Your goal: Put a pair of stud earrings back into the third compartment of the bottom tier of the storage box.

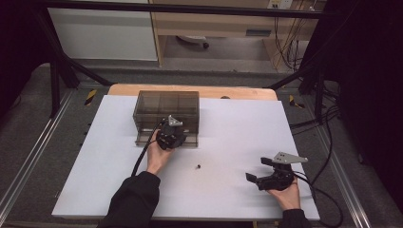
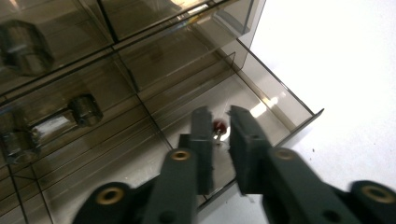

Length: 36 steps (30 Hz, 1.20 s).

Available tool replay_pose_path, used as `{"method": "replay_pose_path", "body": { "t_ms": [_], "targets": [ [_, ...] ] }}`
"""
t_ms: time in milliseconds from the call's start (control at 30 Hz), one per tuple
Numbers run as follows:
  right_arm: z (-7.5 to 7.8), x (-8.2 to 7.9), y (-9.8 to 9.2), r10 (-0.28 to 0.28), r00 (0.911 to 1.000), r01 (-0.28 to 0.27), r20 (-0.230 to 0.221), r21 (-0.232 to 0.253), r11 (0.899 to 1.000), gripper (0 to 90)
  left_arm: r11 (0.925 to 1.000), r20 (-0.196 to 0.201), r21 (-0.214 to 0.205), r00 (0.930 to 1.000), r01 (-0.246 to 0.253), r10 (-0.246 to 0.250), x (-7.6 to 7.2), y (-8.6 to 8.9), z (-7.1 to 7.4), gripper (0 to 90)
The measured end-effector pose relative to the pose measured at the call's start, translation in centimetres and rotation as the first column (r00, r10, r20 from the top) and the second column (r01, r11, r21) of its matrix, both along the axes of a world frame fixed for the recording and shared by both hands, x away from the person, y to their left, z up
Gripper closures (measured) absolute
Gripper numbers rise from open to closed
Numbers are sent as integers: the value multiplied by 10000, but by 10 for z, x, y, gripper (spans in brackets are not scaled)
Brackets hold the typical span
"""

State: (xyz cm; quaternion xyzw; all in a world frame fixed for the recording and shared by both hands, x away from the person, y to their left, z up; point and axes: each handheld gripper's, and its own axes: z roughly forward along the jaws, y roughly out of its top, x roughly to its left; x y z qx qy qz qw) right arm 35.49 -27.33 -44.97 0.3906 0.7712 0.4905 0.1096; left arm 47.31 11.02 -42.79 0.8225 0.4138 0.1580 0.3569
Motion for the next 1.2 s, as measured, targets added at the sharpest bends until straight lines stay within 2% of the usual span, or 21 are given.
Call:
{"method": "replay_pose_path", "body": {
  "t_ms": [200, 267, 333, 367, 433, 500, 600, 800, 967, 1067, 1200],
  "targets": [
    [0, 0, 0, 4, 10000, -4, 4, -8, 10000, 7, 9997, 168, -197, 9998, 142, -138, -6, 4, 9, 638],
    [0, 0, 0, -14, 10000, 14, 23, 0, 10000, 7, 9989, 312, -115, 9985, 444, -440, -10, 6, 14, 618],
    [0, 0, -1, -23, 10000, 23, 21, 3, 10000, 7, 9982, 402, -98, 9974, 600, -595, -14, 8, 17, 549],
    [0, 0, -1, -20, 10000, 20, 20, 3, 10000, 7, 9982, 306, -355, 9984, 488, -477, -20, 9, 18, 511],
    [0, 0, -1, -16, 10000, 16, 30, -3, 10000, 7, 9975, 353, -366, 9977, 596, -584, -23, 10, 19, 484],
    [0, 0, 0, -17, 10000, 17, -9, -8, 10000, 7, 9970, 407, -274, 9967, 719, -707, -28, 12, 20, 393],
    [0, 0, 0, -15, 10000, 15, -17, -9, 10000, 7, 9953, 441, -375, 9951, 897, -880, -35, 13, 21, 330],
    [0, 0, 0, -15, 10000, 15, -24, -31, 10000, 7, 9914, 508, -315, 9908, 1273, -1256, -51, 13, 20, 244],
    [0, 0, 0, -15, 10000, 15, -10, -38, 10000, 7, 9885, 516, -225, 9876, 1497, -1484, -61, 10, 19, 135],
    [0, 0, 0, -22, 10000, 22, -22, -13, 10000, 7, 9875, 514, -94, 9863, 1576, -1569, -66, 7, 18, 92],
    [-1, 0, 0, -7, 10000, 7, -17, -79, 10000, 7, 9861, 455, -149, 9853, 1656, -1648, -71, 5, 16, 73]
  ]
}}
